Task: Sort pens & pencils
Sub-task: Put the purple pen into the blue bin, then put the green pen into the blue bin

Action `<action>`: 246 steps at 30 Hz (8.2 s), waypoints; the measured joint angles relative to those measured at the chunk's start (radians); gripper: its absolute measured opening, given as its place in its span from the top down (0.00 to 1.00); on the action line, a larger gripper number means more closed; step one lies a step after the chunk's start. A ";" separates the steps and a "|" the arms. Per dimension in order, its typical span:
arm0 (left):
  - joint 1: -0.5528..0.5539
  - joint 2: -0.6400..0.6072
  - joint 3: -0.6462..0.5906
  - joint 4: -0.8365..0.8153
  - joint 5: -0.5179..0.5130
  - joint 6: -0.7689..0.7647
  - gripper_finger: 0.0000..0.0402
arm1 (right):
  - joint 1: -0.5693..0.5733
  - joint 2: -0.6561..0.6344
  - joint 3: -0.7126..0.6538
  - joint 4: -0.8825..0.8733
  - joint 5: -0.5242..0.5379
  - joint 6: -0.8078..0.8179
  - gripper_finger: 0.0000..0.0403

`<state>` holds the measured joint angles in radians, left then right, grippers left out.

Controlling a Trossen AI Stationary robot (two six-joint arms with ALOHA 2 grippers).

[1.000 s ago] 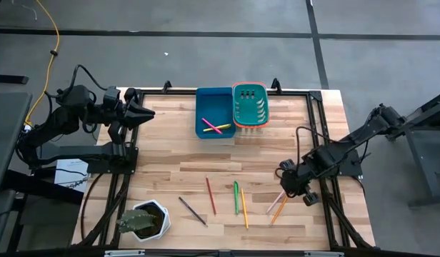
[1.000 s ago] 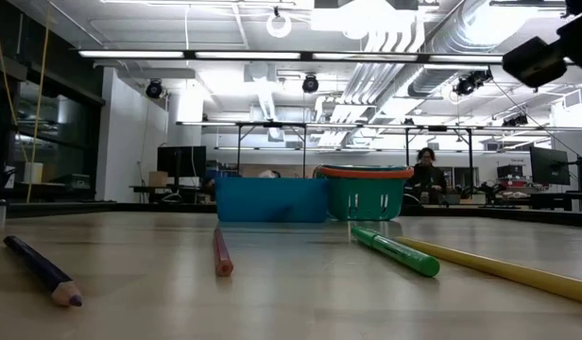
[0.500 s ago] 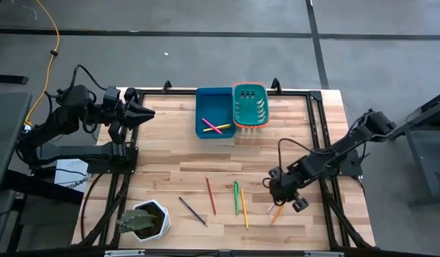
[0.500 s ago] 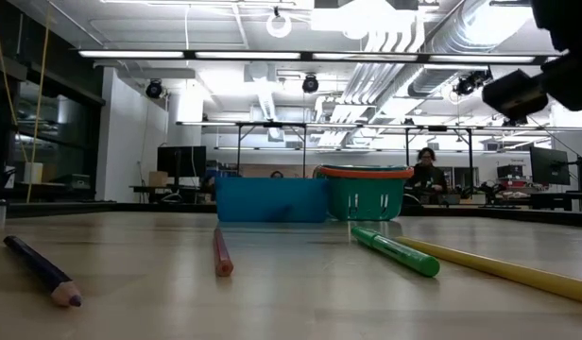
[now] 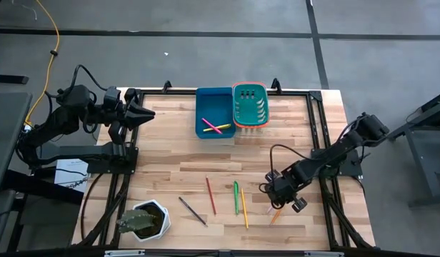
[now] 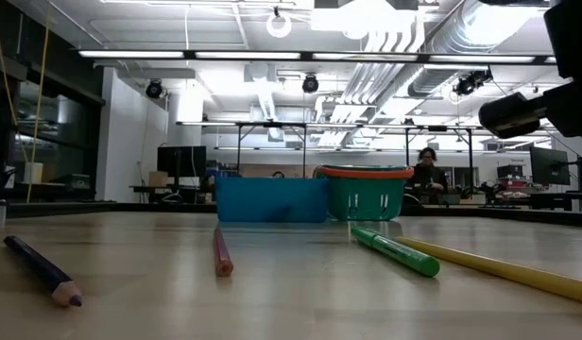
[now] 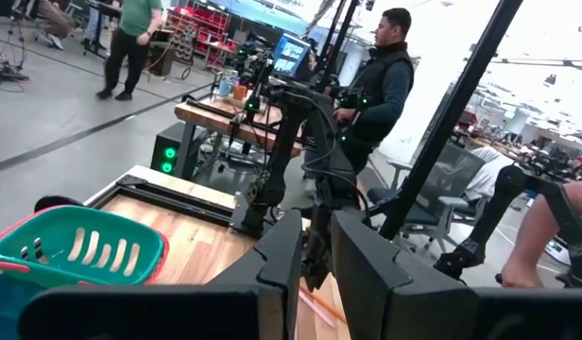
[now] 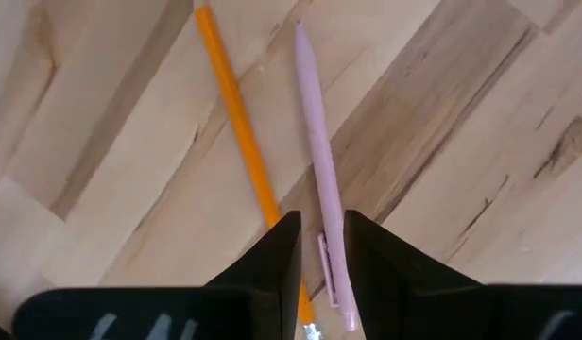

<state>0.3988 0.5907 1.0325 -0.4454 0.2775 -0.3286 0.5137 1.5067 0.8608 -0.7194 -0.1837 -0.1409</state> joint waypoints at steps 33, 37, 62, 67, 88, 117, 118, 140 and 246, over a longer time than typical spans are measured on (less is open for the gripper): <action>0.000 0.000 0.000 -0.002 0.002 -0.017 0.87 | 0.051 0.117 0.000 0.068 0.025 -0.140 0.82; 0.000 0.000 0.000 -0.002 0.002 -0.017 0.87 | 0.063 0.117 0.000 0.086 0.078 -0.117 0.82; 0.000 0.001 0.000 -0.002 0.000 -0.018 0.87 | 0.065 0.159 0.002 0.129 0.067 -0.077 0.82; 0.000 0.000 0.000 -0.002 0.000 -0.021 0.87 | 0.072 0.184 0.005 0.132 0.076 -0.078 0.82; 0.000 0.000 0.000 -0.007 0.000 -0.021 0.87 | 0.069 0.166 0.001 0.140 0.108 -0.077 0.94; 0.000 0.000 0.000 -0.007 0.000 -0.017 0.87 | -0.124 0.171 0.195 0.110 0.159 -0.110 0.98; 0.000 0.000 0.000 -0.007 0.000 -0.017 0.87 | -0.139 0.171 0.213 0.109 0.163 -0.111 0.98; 0.000 0.001 0.000 -0.197 0.065 0.063 0.87 | -0.626 0.171 0.539 0.302 0.142 0.142 0.98; 0.000 0.212 0.000 -0.322 0.102 0.249 0.87 | -0.219 0.343 0.539 0.274 0.101 1.347 0.86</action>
<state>0.3985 0.8024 1.0328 -0.7673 0.3794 -0.0799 0.2947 1.8496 1.4000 -0.4450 -0.0830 1.2063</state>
